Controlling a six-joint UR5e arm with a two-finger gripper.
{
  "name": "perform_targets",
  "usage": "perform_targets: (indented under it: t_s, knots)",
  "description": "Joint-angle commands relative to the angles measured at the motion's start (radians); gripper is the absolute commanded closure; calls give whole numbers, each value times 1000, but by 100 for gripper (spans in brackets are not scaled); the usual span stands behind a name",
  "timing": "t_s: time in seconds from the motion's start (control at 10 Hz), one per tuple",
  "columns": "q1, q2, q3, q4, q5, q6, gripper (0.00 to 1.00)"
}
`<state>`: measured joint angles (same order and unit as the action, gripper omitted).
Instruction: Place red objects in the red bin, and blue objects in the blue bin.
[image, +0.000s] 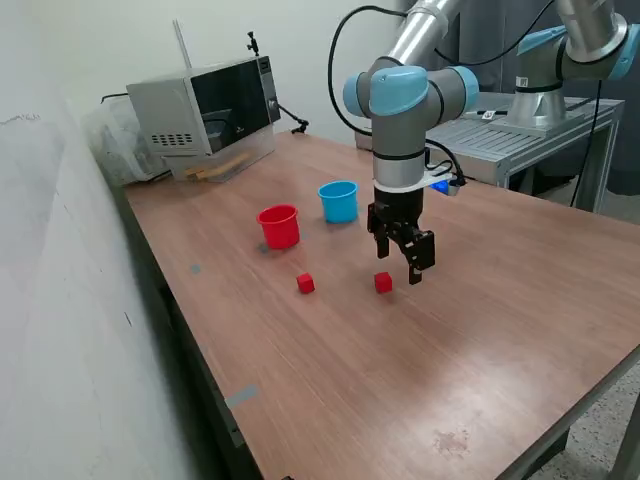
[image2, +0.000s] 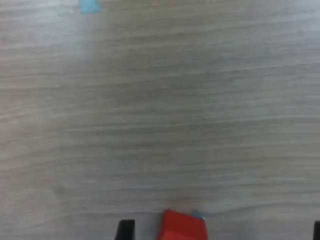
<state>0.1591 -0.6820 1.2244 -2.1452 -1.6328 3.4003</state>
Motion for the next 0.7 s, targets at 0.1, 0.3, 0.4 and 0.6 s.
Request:
perform_targets:
  t_s: [0.1,0.3,0.4,0.6]
  knots:
    - [-7,13,-16,1,19,98,0]
    - [-7,13,-17,1,22,135,0]
    - [-9,13,-19,1,22,146,0]
    - [-16,15,-20,1,21,165,0]
